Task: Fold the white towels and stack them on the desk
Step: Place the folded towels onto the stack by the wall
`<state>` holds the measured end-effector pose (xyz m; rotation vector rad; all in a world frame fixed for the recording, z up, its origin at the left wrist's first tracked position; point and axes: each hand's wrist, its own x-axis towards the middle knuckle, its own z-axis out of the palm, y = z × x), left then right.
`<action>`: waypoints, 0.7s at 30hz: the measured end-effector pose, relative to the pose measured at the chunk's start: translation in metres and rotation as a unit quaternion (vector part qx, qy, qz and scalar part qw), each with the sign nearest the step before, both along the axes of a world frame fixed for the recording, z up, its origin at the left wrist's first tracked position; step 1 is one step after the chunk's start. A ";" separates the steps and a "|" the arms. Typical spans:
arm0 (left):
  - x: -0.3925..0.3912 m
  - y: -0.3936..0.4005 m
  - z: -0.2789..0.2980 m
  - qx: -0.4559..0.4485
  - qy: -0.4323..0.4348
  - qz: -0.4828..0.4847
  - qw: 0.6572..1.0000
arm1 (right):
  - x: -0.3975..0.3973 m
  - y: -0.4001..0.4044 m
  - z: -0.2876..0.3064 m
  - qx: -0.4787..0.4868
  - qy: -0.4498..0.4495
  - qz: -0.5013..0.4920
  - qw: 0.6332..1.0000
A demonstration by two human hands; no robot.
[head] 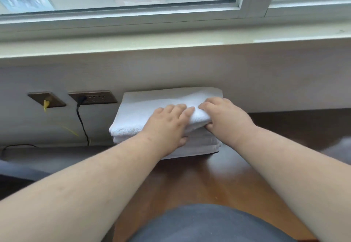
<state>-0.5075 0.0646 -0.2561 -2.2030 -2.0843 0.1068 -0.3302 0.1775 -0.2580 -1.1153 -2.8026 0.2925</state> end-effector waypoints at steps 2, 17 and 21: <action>0.027 0.023 0.002 -0.007 -0.027 0.047 0.998 | 0.001 -0.003 -0.001 -0.030 0.051 -0.069 0.996; 0.020 0.043 0.008 0.058 -0.123 0.096 0.986 | -0.001 0.032 -0.006 -0.792 0.546 -0.202 0.187; 0.019 0.038 0.008 0.062 -0.111 0.072 0.989 | -0.002 0.049 -0.002 -0.811 0.502 -0.146 0.262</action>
